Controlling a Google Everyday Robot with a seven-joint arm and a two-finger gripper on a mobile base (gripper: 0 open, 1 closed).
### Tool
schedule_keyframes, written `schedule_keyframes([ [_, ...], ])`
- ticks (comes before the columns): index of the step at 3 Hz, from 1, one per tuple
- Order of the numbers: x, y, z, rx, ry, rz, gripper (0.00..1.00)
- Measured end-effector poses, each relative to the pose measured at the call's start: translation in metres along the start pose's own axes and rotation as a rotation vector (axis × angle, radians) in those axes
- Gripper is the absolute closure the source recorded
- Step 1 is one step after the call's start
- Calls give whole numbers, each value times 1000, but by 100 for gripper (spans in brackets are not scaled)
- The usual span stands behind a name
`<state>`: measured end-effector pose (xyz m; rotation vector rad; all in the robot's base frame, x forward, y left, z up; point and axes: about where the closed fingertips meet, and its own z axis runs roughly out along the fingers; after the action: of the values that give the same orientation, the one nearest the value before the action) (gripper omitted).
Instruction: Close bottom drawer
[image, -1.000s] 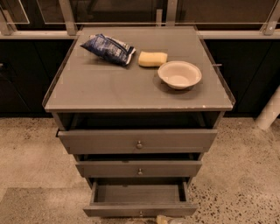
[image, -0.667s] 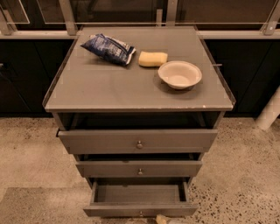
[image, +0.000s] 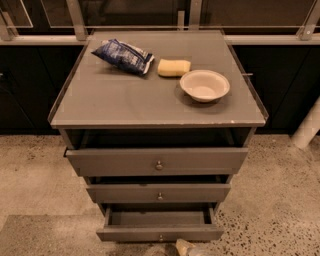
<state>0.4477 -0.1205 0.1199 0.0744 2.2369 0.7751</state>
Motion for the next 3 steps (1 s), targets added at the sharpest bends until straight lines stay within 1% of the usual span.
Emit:
schedule_keyframes([
  [1, -25, 16, 11, -23, -61, -60, 100],
  [2, -25, 16, 10, -23, -61, -60, 100],
  [3, -40, 24, 21, -33, -95, -90, 100],
])
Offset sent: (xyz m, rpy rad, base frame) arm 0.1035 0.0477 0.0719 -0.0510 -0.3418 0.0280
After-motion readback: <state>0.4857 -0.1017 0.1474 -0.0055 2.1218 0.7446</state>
